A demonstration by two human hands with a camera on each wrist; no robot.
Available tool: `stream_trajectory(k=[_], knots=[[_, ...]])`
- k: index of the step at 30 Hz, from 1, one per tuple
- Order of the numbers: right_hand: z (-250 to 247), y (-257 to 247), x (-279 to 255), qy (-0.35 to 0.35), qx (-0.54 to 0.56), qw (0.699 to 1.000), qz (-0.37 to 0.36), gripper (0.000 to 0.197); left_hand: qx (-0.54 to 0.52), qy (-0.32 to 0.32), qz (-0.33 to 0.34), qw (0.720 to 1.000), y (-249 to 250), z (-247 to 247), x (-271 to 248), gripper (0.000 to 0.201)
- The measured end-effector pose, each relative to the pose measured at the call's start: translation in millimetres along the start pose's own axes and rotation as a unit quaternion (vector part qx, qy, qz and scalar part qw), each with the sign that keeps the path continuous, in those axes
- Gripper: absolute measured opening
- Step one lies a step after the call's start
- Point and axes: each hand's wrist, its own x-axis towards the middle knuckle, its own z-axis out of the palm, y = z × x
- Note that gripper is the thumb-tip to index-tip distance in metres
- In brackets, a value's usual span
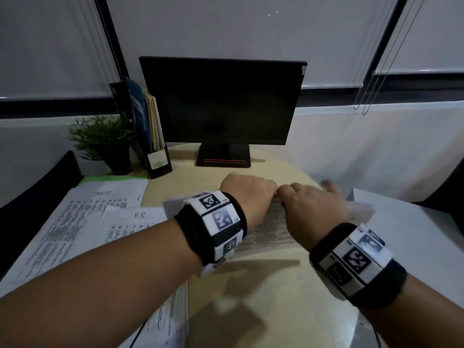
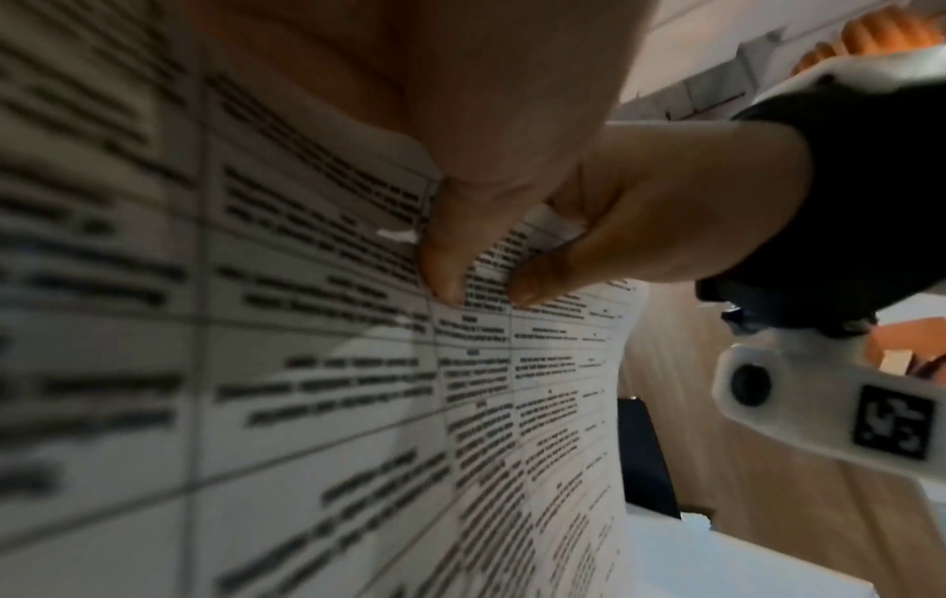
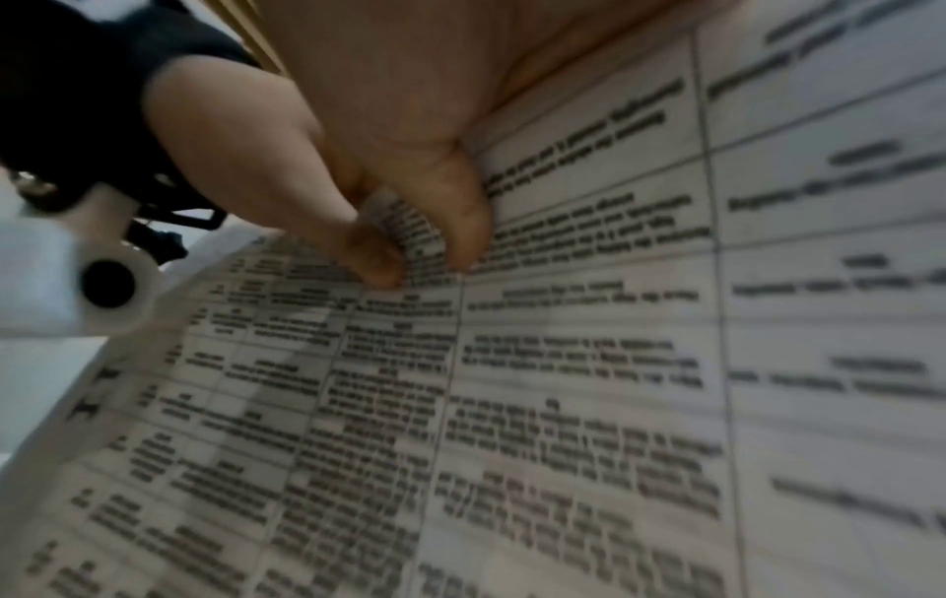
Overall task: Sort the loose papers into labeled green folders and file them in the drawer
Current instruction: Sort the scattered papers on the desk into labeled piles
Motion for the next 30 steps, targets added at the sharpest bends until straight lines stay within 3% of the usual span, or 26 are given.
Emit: stream_trajectory(k=[3,6,8,11,13,16,19,21,22,24,27,30], knots=[[4.0,10.6,-1.8,-0.112,0.027,0.993,0.007,0.011,0.013,-0.034,0.012,0.999,-3.1,3.4,-8.4,0.013],[10.6,20.2,-10.1,-0.141,0.070,0.987,0.030,0.018,-0.018,-0.051,-0.030,0.998,-16.2,3.2,-20.1,0.008],[18.9,33.0,-15.6,-0.148,0.092,0.982,0.067,0.020,-0.003,-0.022,-0.086,0.996,-35.1,2.7,-24.2,0.006],[32.9,59.5,-20.5,-0.144,0.159,0.964,0.160,0.019,0.002,0.060,-0.235,0.970,-75.9,11.8,-25.5,0.057],[45.7,75.2,-20.1,-0.125,0.255,0.927,0.245,0.016,-0.080,0.056,-0.325,0.941,-92.2,27.9,-26.0,0.078],[71.6,91.6,-19.4,-0.088,0.390,0.846,0.352,0.017,-0.314,-0.081,-0.354,0.877,-81.9,74.3,-21.1,0.084],[103.6,99.6,-25.2,-0.111,0.441,0.790,0.412,0.024,-0.483,-0.187,-0.327,0.791,-44.9,118.7,-20.5,0.058],[122.7,107.1,-30.5,-0.125,0.466,0.756,0.442,0.029,-0.553,-0.189,-0.360,0.728,-23.8,148.9,-16.5,0.049],[129.5,111.0,-32.7,-0.136,0.469,0.749,0.448,0.031,-0.567,-0.181,-0.373,0.712,-13.6,161.2,-13.3,0.053],[141.6,119.1,-35.6,-0.171,0.449,0.751,0.453,0.030,-0.551,-0.181,-0.383,0.719,-0.7,184.8,-3.9,0.056],[155.1,128.2,-33.9,-0.215,0.412,0.763,0.449,0.031,-0.489,-0.162,-0.405,0.755,13.0,191.6,11.4,0.050],[168.7,143.0,-24.8,-0.252,0.385,0.772,0.439,0.036,-0.464,-0.163,-0.420,0.763,17.8,196.5,33.0,0.054]])
